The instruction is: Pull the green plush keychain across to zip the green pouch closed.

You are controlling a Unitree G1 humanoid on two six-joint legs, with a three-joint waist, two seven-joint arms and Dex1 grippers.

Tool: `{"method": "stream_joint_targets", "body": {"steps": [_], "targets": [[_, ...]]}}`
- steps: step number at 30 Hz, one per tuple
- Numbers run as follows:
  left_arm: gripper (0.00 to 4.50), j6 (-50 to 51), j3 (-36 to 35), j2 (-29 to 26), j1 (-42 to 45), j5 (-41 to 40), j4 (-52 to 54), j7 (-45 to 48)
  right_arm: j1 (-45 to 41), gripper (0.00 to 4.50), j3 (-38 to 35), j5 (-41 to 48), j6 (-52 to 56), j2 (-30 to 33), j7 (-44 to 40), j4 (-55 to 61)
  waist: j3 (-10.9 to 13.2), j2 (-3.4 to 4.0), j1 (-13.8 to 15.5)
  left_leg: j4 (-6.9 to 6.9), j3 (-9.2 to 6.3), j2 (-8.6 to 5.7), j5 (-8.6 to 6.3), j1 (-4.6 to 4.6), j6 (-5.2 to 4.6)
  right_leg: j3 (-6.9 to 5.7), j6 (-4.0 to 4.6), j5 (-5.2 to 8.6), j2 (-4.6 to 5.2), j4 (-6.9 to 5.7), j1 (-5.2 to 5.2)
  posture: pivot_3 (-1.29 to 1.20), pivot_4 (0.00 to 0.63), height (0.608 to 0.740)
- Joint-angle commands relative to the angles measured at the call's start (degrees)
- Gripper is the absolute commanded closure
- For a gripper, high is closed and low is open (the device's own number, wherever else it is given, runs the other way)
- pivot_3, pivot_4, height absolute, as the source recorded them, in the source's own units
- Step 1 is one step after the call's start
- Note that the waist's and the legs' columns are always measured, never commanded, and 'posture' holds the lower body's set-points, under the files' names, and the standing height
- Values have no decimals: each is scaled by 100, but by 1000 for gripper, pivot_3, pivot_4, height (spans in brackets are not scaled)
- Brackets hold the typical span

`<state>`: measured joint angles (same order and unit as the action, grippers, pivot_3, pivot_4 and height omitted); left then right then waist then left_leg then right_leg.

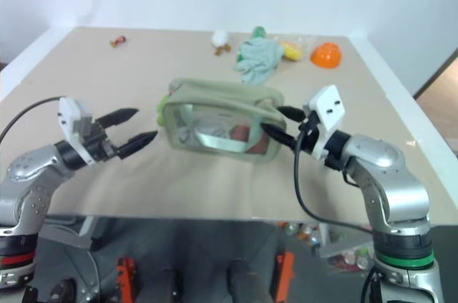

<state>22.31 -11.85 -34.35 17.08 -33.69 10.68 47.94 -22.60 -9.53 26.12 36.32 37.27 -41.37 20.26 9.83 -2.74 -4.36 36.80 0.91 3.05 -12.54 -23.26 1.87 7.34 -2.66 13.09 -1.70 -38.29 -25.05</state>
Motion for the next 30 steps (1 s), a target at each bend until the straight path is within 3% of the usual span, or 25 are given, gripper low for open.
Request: {"method": "stream_joint_targets", "body": {"steps": [1,5,12,15,30], "targets": [[0,-168,-69,-16,139,26,31,15,8,3051,-267,190,-83,-12,101,212,0,0,0,0,0,0,0,-1,0,0,0,0,0,1,0,0,150,739],[0,-111,-182,109,245,-88,-18,-191,87,4467,-236,194,-182,-4,115,184,0,0,8,-3,-3,0,0,-3,0,-1,-4,3,0,1,0,0,150,739],[0,475,-514,308,689,-358,-599,-934,142,4467,-88,-77,-660,85,-2,29,0,0,8,-1,-6,-2,0,-2,0,-3,-4,1,0,0,0,0,150,739],[0,413,-410,287,950,-81,-970,-1099,174,4467,-33,-157,-808,128,-87,-44,0,0,10,0,-9,-4,0,-2,0,-4,-5,1,1,0,3,0,150,739],[0,-697,376,642,2250,1082,-3161,-567,445,4467,38,-358,-1049,252,-176,57,0,0,23,-1,-13,-11,0,-5,0,-5,-7,1,6,1,5,0,150,739]]}}
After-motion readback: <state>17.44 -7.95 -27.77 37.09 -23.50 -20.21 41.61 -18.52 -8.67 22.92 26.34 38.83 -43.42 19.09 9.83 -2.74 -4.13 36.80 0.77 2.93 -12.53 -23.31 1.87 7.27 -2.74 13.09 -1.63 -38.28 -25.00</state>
